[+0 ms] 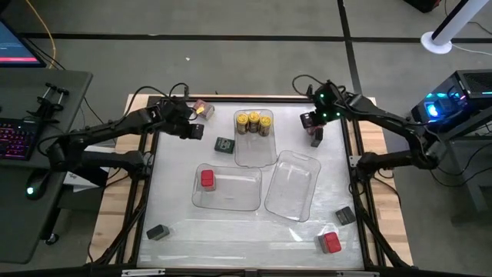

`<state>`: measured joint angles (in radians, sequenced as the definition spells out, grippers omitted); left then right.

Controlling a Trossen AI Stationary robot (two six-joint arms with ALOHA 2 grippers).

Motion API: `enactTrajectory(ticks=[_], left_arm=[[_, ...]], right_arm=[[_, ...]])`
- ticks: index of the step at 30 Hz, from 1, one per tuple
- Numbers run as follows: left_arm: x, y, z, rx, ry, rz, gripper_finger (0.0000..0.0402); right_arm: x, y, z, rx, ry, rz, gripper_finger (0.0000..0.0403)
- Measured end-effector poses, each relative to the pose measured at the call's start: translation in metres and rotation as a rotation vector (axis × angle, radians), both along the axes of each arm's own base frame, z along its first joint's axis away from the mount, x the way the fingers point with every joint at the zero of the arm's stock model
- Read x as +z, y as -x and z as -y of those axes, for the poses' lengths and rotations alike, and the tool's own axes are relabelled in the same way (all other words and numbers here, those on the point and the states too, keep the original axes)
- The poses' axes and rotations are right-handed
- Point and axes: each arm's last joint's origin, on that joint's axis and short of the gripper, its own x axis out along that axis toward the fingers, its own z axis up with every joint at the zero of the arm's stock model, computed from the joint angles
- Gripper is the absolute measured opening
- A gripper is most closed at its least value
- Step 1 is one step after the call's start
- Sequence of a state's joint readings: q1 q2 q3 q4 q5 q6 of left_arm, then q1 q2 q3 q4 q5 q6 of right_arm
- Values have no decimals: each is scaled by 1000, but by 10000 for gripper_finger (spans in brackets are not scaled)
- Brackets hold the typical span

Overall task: Sort spices by type
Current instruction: Put the top right red seasoning can into the left transparent bin

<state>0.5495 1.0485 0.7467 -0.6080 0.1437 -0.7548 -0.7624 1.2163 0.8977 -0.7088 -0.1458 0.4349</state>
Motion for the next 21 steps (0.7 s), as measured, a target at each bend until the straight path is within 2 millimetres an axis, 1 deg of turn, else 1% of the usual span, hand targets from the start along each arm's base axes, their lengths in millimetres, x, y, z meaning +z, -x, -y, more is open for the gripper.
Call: enactTrajectory(ticks=[3, 6, 9, 11, 13, 15, 18, 21], left_arm=[[3, -3, -2, -19, -44, 32, 19], [6, -5, -6, -39, -99, 70, 19], [8, -5, -8, -59, -135, 77, 19], [7, -4, -10, -77, -156, 64, 19], [7, -2, -12, -95, -174, 47, 19], [7, 0, -15, -113, -200, 35, 19], [7, 4, -21, -135, -234, 20, 19], [6, 10, -26, -158, -223, 30, 19]], right_arm=[[6, -2, 7, 30, 87, 32, 1], [10, -1, 9, 8, 94, 38, 1], [9, 1, 12, -112, 86, 14, 4], [5, 5, 14, -181, 58, -20, 19], [0, 8, 17, -234, 22, -42, 50], [-2, 8, 21, -283, 5, -27, 92], [-1, 7, 25, -330, -9, 16, 167], [-1, 9, 25, -373, -13, 4, 243]])
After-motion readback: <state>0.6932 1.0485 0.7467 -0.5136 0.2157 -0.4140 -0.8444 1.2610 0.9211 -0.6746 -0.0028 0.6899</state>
